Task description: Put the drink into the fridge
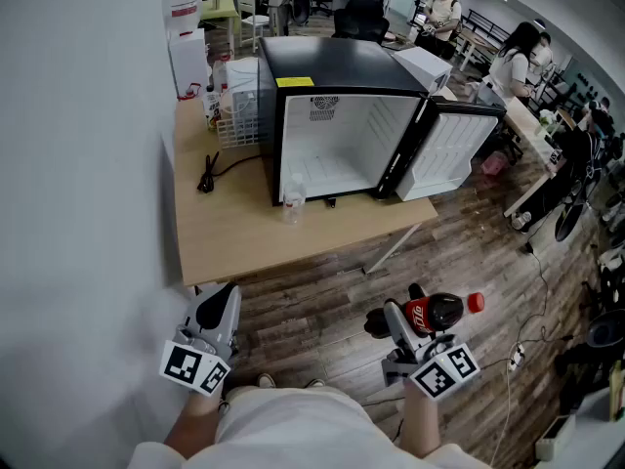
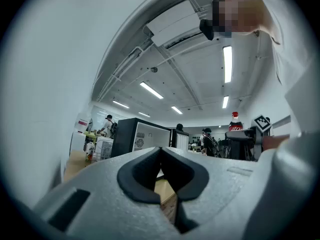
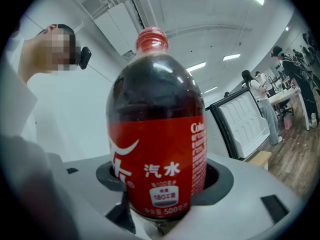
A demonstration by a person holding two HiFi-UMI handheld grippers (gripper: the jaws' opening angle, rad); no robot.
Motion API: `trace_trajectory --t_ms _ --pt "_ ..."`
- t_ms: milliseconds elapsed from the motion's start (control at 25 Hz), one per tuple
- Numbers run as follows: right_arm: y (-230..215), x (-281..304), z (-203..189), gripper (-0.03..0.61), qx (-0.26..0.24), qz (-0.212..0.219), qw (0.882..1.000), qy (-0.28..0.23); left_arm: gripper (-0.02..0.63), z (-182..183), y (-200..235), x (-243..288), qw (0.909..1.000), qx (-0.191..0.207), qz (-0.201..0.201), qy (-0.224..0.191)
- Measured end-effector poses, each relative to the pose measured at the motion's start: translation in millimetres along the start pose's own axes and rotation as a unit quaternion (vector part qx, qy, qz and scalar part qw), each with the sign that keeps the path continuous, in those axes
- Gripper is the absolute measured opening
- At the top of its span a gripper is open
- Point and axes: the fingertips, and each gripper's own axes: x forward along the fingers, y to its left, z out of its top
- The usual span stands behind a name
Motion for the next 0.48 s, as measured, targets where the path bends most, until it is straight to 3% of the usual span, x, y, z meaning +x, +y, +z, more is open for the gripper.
trace_trajectory --t_ms 480 --pt "-19 -3 0 0.299 -0.006 -0.004 1.000 0.005 0.014 -7 -16 6 0.9999 0.001 0.005 0.011"
